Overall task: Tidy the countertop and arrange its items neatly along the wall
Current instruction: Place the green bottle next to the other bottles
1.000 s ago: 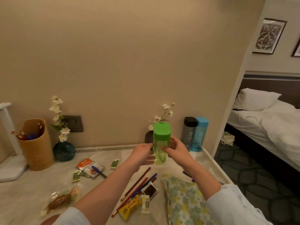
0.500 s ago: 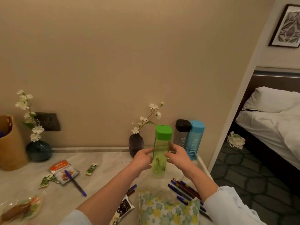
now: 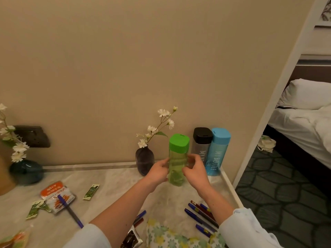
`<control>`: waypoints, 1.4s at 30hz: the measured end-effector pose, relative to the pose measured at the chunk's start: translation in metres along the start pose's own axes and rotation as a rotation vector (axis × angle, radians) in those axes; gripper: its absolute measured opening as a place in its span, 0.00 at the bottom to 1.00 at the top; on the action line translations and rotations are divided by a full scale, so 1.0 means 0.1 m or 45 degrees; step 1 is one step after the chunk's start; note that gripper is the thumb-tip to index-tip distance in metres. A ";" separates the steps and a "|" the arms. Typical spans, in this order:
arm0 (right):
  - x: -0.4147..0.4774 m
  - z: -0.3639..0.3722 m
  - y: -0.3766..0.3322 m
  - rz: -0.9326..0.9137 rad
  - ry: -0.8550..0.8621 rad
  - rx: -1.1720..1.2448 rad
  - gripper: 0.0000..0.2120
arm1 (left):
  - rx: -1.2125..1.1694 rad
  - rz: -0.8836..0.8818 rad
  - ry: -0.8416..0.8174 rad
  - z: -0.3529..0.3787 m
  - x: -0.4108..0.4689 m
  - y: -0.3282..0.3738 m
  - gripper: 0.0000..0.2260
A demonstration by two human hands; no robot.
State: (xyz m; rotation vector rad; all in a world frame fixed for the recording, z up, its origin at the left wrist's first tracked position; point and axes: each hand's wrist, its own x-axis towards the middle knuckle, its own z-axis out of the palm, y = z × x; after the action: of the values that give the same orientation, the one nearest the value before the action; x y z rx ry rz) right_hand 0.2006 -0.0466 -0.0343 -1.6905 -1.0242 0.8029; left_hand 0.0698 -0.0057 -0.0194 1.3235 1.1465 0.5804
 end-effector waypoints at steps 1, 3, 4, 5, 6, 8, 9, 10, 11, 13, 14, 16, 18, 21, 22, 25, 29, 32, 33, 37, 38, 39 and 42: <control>0.01 0.01 0.02 0.002 0.010 0.008 0.25 | -0.012 0.015 -0.004 0.02 0.01 -0.01 0.19; 0.01 0.00 0.05 0.008 0.021 0.022 0.24 | -0.053 0.039 -0.006 0.03 0.04 -0.03 0.19; 0.02 0.00 0.06 0.011 0.027 0.025 0.23 | -0.068 0.044 0.000 0.04 0.07 -0.04 0.21; 0.02 0.00 0.08 0.009 0.034 0.022 0.23 | -0.073 0.039 0.004 0.04 0.10 -0.05 0.23; 0.03 0.00 0.09 0.009 0.040 0.010 0.23 | -0.077 0.029 0.009 0.05 0.13 -0.06 0.25; 0.04 -0.01 0.13 0.011 0.045 -0.017 0.24 | -0.109 -0.003 0.023 0.08 0.21 -0.11 0.27; 0.05 -0.01 0.14 0.019 0.040 -0.020 0.24 | -0.119 -0.014 0.031 0.09 0.25 -0.13 0.27; 0.05 -0.02 0.16 0.037 0.033 -0.016 0.24 | -0.120 -0.019 0.032 0.11 0.28 -0.14 0.28; 0.05 -0.03 0.16 0.057 0.021 -0.007 0.23 | -0.124 -0.019 0.032 0.13 0.31 -0.15 0.28; 0.04 -0.05 0.18 0.108 -0.025 0.019 0.22 | -0.141 -0.010 0.033 0.18 0.36 -0.18 0.29; 0.04 -0.05 0.18 0.128 -0.048 0.034 0.22 | -0.140 -0.005 0.033 0.19 0.39 -0.19 0.30; 0.04 -0.06 0.20 0.145 -0.075 0.045 0.21 | -0.124 -0.006 0.051 0.23 0.48 -0.25 0.33; 0.06 -0.06 0.21 0.156 -0.085 0.047 0.20 | -0.100 -0.043 0.081 0.24 0.67 -0.41 0.37; 0.06 -0.07 0.22 0.171 -0.132 0.033 0.17 | -0.143 -0.142 0.039 0.24 1.13 -0.77 0.38; 0.06 -0.07 0.23 0.170 -0.156 0.022 0.16 | -0.165 -0.164 0.027 0.26 1.17 -0.78 0.38; 0.07 -0.06 0.24 0.165 -0.216 0.003 0.16 | -0.186 -0.175 -0.001 0.29 1.26 -0.82 0.38; 0.07 -0.05 0.24 0.159 -0.254 -0.020 0.19 | -0.198 -0.149 0.031 0.31 1.13 -0.70 0.42; 0.08 -0.05 0.23 0.131 -0.251 -0.047 0.20 | -0.226 -0.144 0.056 0.31 1.09 -0.65 0.44; 0.08 -0.05 0.22 0.123 -0.243 -0.047 0.19 | -0.250 -0.138 0.062 0.32 1.08 -0.63 0.44; 0.09 -0.06 0.21 0.113 -0.236 -0.050 0.19 | -0.327 -0.151 0.071 0.35 0.70 -0.30 0.31; 0.09 -0.05 0.21 0.108 -0.235 -0.056 0.19 | -0.356 -0.155 0.076 0.35 0.65 -0.26 0.28; 0.09 -0.05 0.21 0.103 -0.231 -0.060 0.19 | -0.378 -0.155 0.088 0.35 0.64 -0.26 0.28; 0.09 -0.05 0.21 0.101 -0.214 -0.060 0.19 | -0.409 -0.153 0.107 0.37 0.66 -0.28 0.29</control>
State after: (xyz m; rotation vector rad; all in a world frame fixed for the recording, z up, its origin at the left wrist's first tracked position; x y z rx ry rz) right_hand 0.2144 -0.0445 -0.0533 -1.7351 -1.1023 0.9932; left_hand 0.1201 0.0292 -0.0711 0.9570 1.1385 0.7042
